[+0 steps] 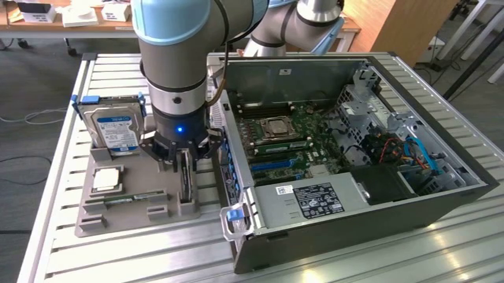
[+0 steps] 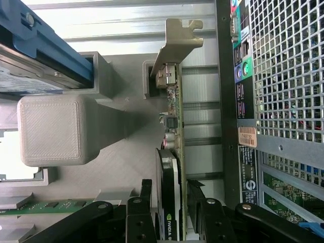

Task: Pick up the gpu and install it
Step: 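Pick up the gpu and move the gpu toward the slot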

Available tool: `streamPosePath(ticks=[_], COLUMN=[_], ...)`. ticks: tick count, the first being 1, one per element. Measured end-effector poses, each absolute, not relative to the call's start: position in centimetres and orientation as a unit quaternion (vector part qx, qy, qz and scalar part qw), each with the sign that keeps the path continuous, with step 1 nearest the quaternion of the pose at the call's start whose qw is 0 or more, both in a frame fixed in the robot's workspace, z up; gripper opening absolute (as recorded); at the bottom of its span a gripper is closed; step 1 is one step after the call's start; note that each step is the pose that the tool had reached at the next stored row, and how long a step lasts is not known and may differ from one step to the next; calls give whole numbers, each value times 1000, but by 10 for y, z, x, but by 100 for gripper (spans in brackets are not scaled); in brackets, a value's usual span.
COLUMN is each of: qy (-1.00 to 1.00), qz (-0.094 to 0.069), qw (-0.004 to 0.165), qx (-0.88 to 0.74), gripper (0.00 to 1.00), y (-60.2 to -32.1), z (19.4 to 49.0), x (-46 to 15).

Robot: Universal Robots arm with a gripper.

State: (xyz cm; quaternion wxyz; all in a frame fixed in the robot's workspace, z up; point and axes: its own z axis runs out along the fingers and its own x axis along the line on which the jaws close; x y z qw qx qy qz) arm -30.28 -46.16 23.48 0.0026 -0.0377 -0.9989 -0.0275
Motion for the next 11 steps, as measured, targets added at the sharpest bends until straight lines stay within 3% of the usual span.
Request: streamPosePath(ticks=[6, 8, 9, 11], qy=[-999, -999, -999, -999], qz=[-28, -28, -28, -28], qw=[3, 3, 3, 3], qx=[-38, -38, -38, -38], gripper=[42, 40, 33, 33], y=[-462, -462, -462, -462], z=[235, 235, 235, 235], x=[-303, -303, -303, -303])
